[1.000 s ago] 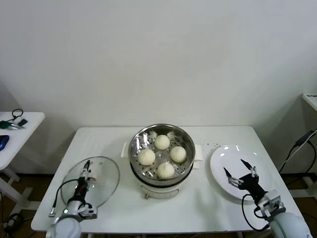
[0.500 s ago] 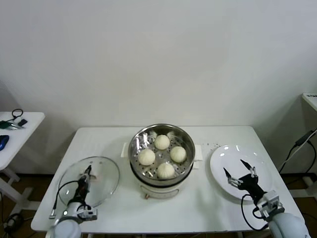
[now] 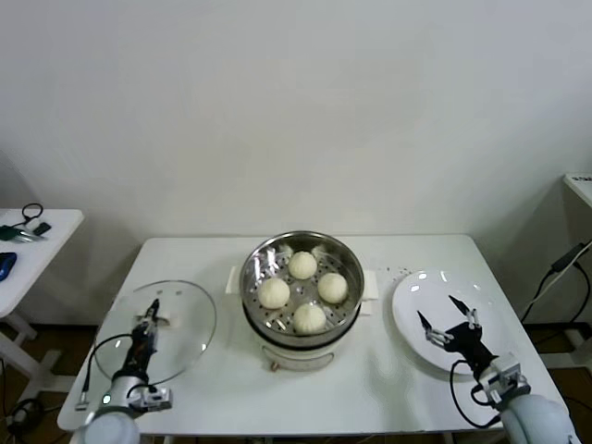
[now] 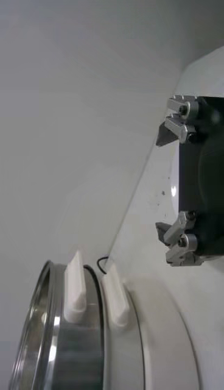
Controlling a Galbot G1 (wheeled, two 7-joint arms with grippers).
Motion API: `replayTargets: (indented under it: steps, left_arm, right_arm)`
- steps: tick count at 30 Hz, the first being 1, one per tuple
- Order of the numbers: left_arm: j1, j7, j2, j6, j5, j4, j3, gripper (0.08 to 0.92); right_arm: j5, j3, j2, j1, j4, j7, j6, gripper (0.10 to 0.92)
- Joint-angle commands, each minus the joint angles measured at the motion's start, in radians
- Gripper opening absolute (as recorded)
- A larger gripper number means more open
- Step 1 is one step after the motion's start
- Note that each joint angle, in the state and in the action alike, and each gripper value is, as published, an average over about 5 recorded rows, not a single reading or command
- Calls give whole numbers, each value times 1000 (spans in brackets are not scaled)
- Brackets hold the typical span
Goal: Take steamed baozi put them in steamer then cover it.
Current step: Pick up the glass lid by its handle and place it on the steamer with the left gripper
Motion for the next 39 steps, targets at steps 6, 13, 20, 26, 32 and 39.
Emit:
replayTargets:
  steps: [6,13,20,26,32,39]
  left_arm:
    - [224,46,82,323,-21,-450,-21,147]
    - [171,80,190,447,-23,-521,76,147]
    - [0,119,379,602,-12,-519,393,147]
    - [-248,239,403,715,32,-501,696,147]
    - [-396,452,257,746,176,-466,828,147]
    - [-471,575,91,778,250,-368,908,147]
  right_arm:
    - [-4,-15,-10,35,-29,9,-5,823]
    - [-7,-39,-17,70,-58,17,-7,823]
    - [-23,-63,-14,101,-83,21,-4,823]
    - [-38,-69,9,111,-99,22,-1,823]
    - [-48,-65,22,113,-112,22,3,823]
    - [-59,-57,32,107,-116,25,5,823]
